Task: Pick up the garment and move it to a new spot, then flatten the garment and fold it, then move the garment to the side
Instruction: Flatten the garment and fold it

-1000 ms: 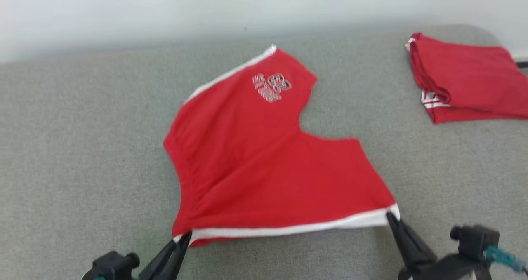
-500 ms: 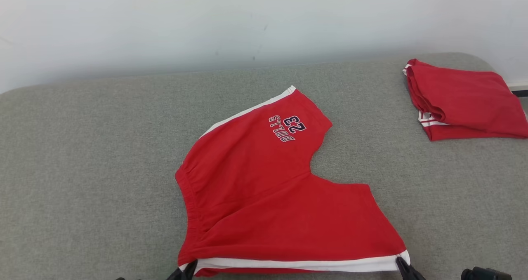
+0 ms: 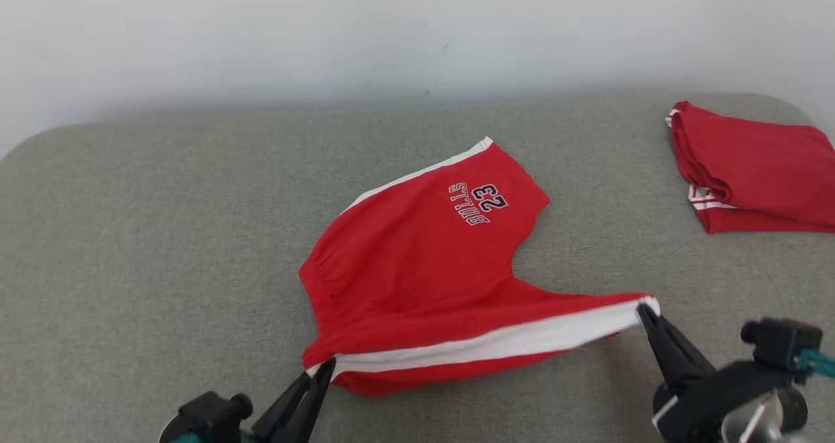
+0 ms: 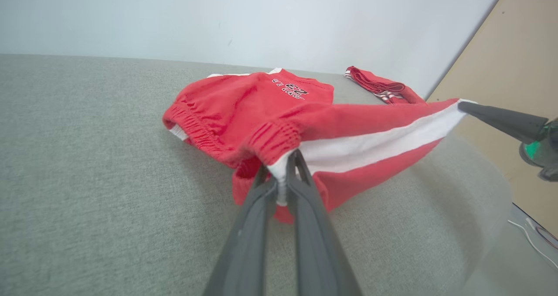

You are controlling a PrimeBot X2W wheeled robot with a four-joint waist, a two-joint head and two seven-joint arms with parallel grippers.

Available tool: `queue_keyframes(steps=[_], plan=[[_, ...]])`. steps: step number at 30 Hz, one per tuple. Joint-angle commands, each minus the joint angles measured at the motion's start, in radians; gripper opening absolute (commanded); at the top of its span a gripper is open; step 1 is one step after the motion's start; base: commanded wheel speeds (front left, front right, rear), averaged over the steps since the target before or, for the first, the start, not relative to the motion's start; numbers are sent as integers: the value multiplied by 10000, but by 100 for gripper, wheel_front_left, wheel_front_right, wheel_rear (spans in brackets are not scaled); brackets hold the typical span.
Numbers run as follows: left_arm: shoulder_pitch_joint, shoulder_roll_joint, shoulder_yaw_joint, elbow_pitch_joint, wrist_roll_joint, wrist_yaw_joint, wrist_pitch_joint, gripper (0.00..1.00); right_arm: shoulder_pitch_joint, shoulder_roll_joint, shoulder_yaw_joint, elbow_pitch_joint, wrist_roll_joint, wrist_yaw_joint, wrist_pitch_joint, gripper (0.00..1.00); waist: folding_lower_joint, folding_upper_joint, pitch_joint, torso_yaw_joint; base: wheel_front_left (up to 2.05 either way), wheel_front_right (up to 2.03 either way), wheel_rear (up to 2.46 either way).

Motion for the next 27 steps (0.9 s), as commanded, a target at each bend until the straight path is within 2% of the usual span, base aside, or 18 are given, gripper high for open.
queue_keyframes(steps=[1, 8, 18, 27], plan=[[-389, -99, -84, 93, -52, -12, -30, 0, -502, -142, 98, 230, -100, -29, -4, 0, 0, 0, 129, 158, 0, 0, 0], [-1589, -584, -10, 627, -257, -15, -30, 0, -2674, -620, 511, 1494, -170, -29, -92, 0, 0, 0, 583, 559, 0, 0, 0], [-3520, -1382, -5, 2088, -223, -15, -30, 0, -6678, -1212, 1389, 4714, -461, -29, -298, 0, 0, 0, 1603, 1272, 0, 0, 0], [-5071, -2098, 182, 3628, 434, -4, -30, 0, -9527, -1128, 2199, 7734, -911, -29, -1029, 0, 0, 0, 2528, 1704, 0, 0, 0]])
